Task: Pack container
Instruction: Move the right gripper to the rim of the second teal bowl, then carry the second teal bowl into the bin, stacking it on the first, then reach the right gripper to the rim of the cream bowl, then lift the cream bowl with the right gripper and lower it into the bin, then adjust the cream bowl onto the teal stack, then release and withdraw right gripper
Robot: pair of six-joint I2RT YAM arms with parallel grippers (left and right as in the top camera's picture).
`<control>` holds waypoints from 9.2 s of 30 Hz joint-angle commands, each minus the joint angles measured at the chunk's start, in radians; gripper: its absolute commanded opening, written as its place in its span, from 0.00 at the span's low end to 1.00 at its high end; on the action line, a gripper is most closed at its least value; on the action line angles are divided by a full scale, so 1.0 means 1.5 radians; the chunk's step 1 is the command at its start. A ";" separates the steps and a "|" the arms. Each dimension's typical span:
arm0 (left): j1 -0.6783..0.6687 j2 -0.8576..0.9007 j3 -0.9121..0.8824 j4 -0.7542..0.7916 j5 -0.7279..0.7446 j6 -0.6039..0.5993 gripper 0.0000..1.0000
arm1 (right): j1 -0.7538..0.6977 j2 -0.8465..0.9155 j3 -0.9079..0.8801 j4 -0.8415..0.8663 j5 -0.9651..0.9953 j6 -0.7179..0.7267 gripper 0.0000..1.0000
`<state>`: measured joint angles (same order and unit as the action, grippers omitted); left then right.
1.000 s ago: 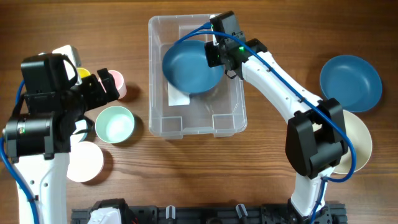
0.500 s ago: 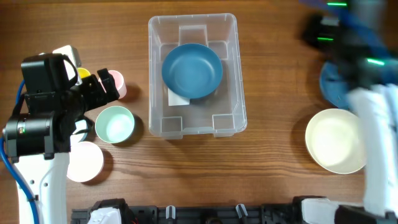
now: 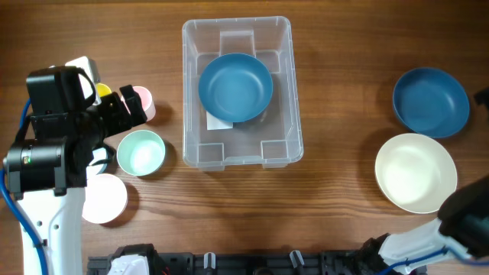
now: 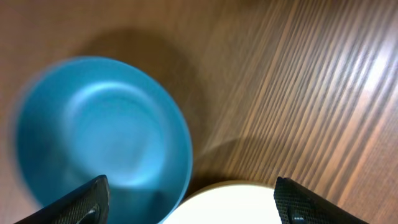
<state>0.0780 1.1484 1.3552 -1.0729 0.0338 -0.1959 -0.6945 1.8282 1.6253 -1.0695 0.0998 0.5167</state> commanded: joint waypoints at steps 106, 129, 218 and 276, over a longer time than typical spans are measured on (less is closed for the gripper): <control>0.003 0.003 0.007 -0.006 0.019 0.003 1.00 | 0.325 -0.182 -0.483 0.181 0.008 0.197 0.76; 0.003 0.003 0.007 -0.007 0.019 0.003 1.00 | 0.325 -0.103 -0.484 0.277 0.005 0.127 0.09; 0.003 0.003 0.007 -0.014 0.019 0.003 1.00 | 0.900 0.114 0.042 0.070 0.009 -0.208 0.04; 0.003 0.003 0.007 -0.023 0.019 0.003 1.00 | 0.849 0.085 0.006 -0.042 -0.230 -0.331 0.04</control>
<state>0.0780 1.1484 1.3552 -1.1076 0.0502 -0.1963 0.5377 1.9869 1.6127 -1.0985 -0.1402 0.1566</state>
